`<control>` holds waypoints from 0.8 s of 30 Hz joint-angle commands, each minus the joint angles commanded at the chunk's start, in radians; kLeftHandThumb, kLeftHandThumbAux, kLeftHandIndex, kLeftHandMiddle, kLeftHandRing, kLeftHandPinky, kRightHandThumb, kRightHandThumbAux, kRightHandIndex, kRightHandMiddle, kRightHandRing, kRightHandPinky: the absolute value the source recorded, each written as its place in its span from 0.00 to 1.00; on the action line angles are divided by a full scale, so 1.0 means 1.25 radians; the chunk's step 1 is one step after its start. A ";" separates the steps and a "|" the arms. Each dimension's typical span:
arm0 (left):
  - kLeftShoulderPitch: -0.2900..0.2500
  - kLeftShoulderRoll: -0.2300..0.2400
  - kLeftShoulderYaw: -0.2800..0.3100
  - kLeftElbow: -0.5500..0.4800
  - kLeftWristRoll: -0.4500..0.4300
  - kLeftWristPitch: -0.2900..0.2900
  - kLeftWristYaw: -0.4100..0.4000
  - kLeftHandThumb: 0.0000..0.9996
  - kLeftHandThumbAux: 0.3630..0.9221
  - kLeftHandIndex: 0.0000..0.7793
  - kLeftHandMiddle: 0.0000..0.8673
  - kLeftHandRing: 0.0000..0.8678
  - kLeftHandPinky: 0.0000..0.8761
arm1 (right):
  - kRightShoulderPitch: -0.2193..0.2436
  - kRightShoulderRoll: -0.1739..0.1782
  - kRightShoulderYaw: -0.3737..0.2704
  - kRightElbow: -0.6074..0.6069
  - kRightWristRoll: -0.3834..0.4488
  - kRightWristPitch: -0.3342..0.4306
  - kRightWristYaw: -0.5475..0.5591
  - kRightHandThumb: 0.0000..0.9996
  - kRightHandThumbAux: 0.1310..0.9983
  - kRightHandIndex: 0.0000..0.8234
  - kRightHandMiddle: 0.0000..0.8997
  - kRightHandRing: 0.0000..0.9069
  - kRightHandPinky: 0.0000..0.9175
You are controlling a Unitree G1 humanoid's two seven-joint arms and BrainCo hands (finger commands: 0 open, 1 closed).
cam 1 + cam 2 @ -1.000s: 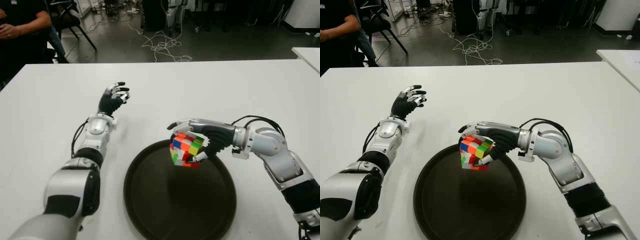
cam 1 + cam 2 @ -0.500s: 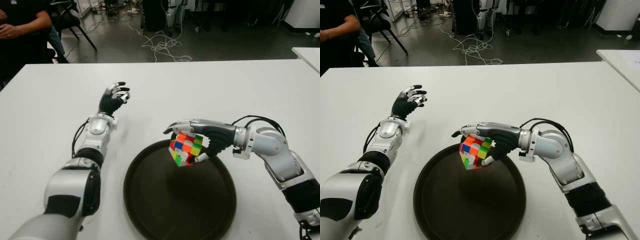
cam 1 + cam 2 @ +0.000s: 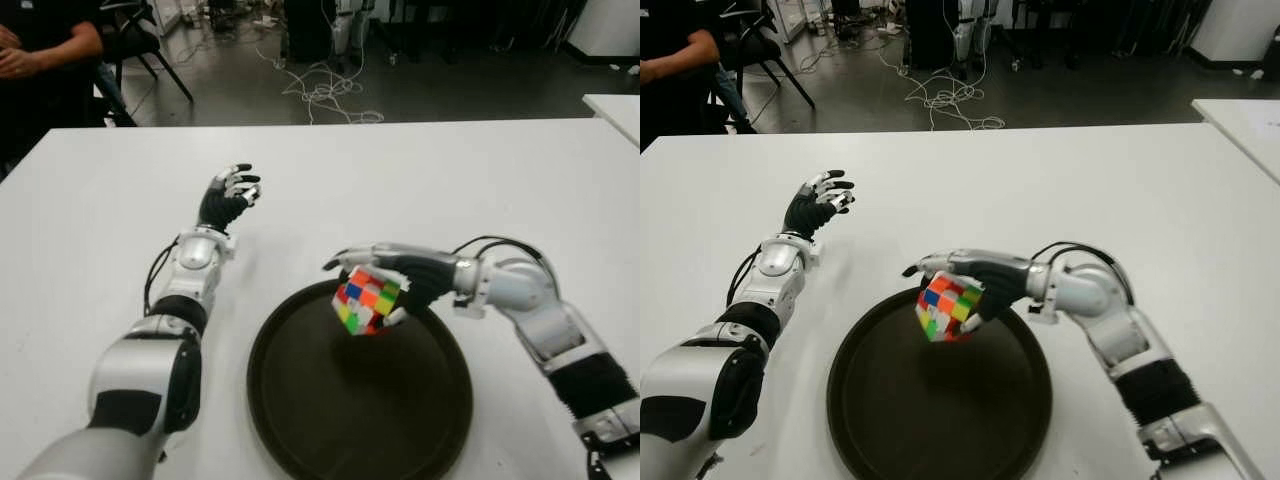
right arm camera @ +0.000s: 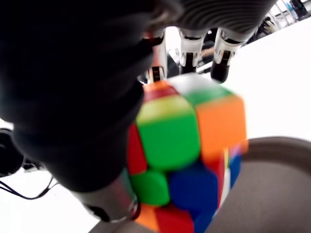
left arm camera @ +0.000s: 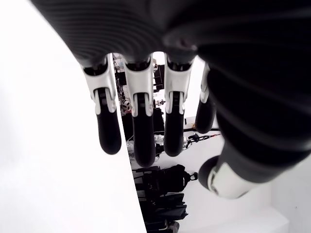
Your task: Pick up the Rubik's Cube and put it in the plate
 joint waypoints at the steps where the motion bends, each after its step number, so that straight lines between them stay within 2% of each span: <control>1: 0.000 0.000 0.000 0.000 0.000 0.000 0.000 0.17 0.69 0.28 0.35 0.37 0.38 | -0.002 0.001 0.004 0.005 -0.011 0.001 -0.005 0.02 0.92 0.09 0.11 0.10 0.10; 13: -0.001 -0.002 0.000 0.000 0.000 0.002 0.004 0.18 0.69 0.28 0.35 0.37 0.38 | -0.014 0.006 0.022 0.028 -0.060 0.000 -0.029 0.00 0.91 0.11 0.13 0.11 0.11; 24: 0.000 -0.004 -0.001 -0.002 0.000 -0.002 0.010 0.19 0.67 0.28 0.36 0.39 0.39 | -0.014 0.008 0.026 0.027 -0.060 0.008 -0.030 0.00 0.89 0.09 0.12 0.10 0.11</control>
